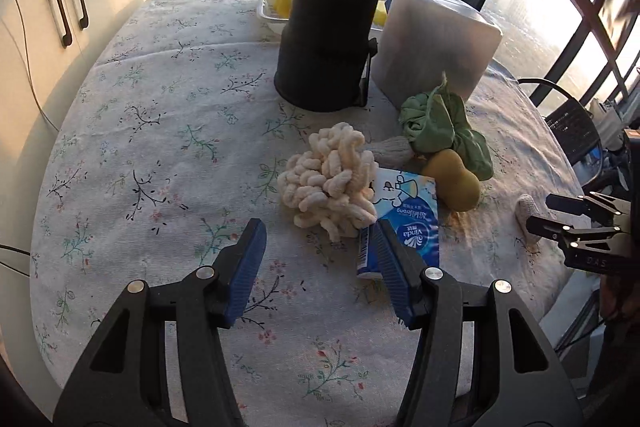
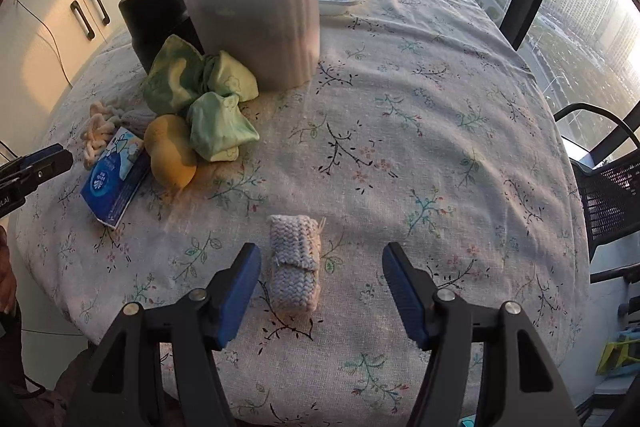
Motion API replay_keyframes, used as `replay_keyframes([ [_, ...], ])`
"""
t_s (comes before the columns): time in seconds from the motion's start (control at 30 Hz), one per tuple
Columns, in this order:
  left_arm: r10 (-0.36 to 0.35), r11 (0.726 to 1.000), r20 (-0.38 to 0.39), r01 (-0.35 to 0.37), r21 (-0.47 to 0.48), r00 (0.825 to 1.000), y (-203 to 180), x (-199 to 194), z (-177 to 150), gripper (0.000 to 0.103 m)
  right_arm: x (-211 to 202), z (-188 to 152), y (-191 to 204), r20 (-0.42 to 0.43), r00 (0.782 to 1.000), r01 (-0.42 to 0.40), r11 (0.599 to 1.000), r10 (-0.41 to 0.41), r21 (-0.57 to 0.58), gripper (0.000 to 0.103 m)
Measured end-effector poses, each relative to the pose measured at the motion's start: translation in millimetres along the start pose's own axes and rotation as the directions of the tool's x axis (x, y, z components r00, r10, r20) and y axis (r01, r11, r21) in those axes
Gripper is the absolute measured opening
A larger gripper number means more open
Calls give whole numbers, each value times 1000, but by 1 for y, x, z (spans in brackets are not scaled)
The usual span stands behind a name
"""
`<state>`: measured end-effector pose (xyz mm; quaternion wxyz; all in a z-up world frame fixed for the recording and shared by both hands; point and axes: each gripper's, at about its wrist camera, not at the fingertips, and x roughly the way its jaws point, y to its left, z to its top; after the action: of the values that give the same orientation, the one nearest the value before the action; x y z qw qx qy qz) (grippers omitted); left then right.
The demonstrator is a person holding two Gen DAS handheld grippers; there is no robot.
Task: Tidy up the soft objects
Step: 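Move both tools back toward the grey sock and tissue pack, then grasp the blue tissue pack with the left tool while the right tool grasps the grey sock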
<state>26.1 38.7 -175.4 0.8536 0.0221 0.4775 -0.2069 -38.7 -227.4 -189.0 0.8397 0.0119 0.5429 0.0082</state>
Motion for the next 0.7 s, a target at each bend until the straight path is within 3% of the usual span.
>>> replay_keyframes([
  [0.17, -17, 999, -56, 19, 48, 998, -26, 13, -8, 54, 7, -7, 8, -17, 1000, -7, 1000, 6, -4, 66],
  [0.43, -95, 995, -71, 93, -31, 993, -35, 24, -10, 54, 13, -8, 7, -16, 1000, -17, 1000, 17, 5, 66],
  [0.7, 17, 999, -53, -15, 40, 998, -57, 47, -1, 55, 18, -4, 8, -6, 1000, -14, 1000, 14, -1, 71],
])
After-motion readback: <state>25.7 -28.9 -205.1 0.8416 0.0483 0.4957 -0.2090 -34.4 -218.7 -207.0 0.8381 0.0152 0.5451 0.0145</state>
